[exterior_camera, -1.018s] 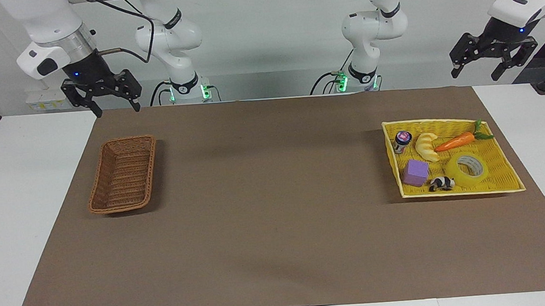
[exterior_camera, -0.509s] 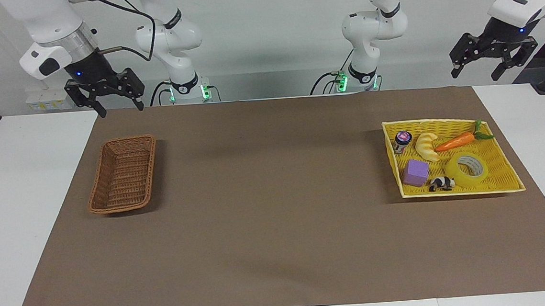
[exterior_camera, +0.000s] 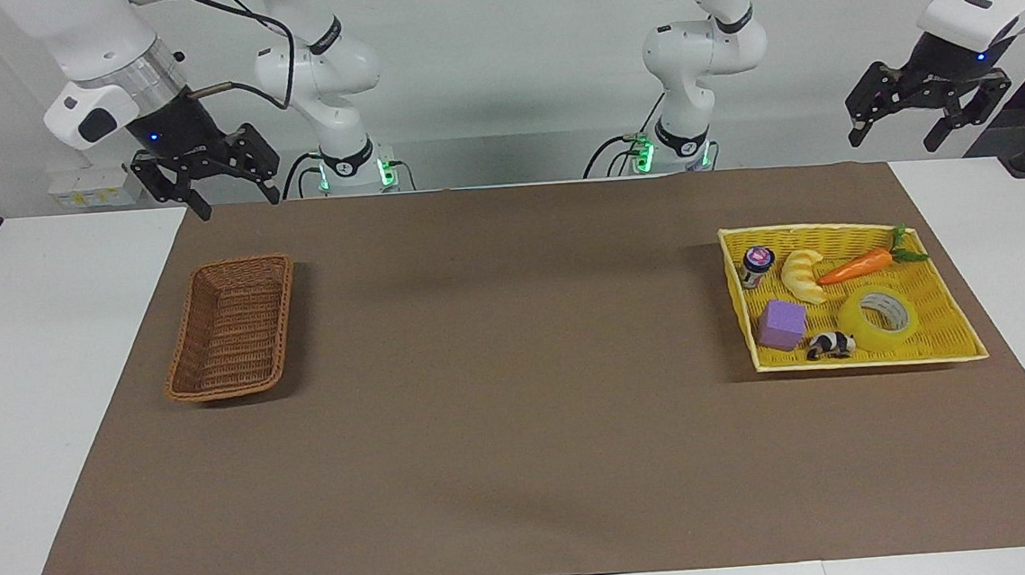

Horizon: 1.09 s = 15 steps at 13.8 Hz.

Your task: Move tape to another basket

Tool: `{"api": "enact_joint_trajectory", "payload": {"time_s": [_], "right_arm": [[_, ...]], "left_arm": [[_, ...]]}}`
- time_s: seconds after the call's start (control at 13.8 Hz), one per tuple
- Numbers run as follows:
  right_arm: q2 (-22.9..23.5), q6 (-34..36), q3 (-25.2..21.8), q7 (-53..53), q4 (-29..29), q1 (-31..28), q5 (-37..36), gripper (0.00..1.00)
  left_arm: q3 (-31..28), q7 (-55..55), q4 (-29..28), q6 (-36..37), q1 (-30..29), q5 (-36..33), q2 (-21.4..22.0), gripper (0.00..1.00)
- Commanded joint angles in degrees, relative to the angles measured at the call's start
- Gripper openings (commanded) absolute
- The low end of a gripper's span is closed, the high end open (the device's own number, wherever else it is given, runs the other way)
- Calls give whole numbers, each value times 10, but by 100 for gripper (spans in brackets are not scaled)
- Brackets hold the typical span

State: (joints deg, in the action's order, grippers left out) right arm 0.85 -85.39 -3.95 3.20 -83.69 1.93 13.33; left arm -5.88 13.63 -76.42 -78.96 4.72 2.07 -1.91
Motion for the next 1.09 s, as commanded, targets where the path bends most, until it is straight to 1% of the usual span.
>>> {"api": "enact_joint_trajectory", "payload": {"time_s": [0.0,0.15,0.29,0.44,0.51,0.65,0.73,0.87,0.95,1.02], "right_arm": [[-30,-12,5,-12,-44,-2,28,100],[-45,-33,7,-12,-73,-1,42,100],[-48,-43,9,-12,-87,-1,46,100],[-50,-46,17,-11,-96,-1,47,100],[-49,-52,21,-11,-99,0,49,100],[-48,-74,25,-10,-118,-1,83,100],[-48,-89,28,-10,-130,0,88,100],[-49,-118,36,-9,-153,10,97,100],[-48,-130,36,-5,-164,11,107,100],[-47,-149,37,-1,-182,16,122,100]], "left_arm": [[-6,-4,-9,3,9,-11,11,100],[-6,1,-20,-11,8,-10,14,100],[-7,3,-48,-57,7,-10,22,100],[-7,17,-70,-89,-12,-8,22,100],[-7,44,-86,-108,-25,-7,22,100],[-7,95,-122,-144,-49,-4,20,100],[-7,119,-151,-173,-65,-3,17,100],[-7,179,-214,-259,-96,-3,15,100],[-7,200,-231,-283,-111,-2,14,100],[-7,214,-242,-287,-116,-2,10,100]]}}
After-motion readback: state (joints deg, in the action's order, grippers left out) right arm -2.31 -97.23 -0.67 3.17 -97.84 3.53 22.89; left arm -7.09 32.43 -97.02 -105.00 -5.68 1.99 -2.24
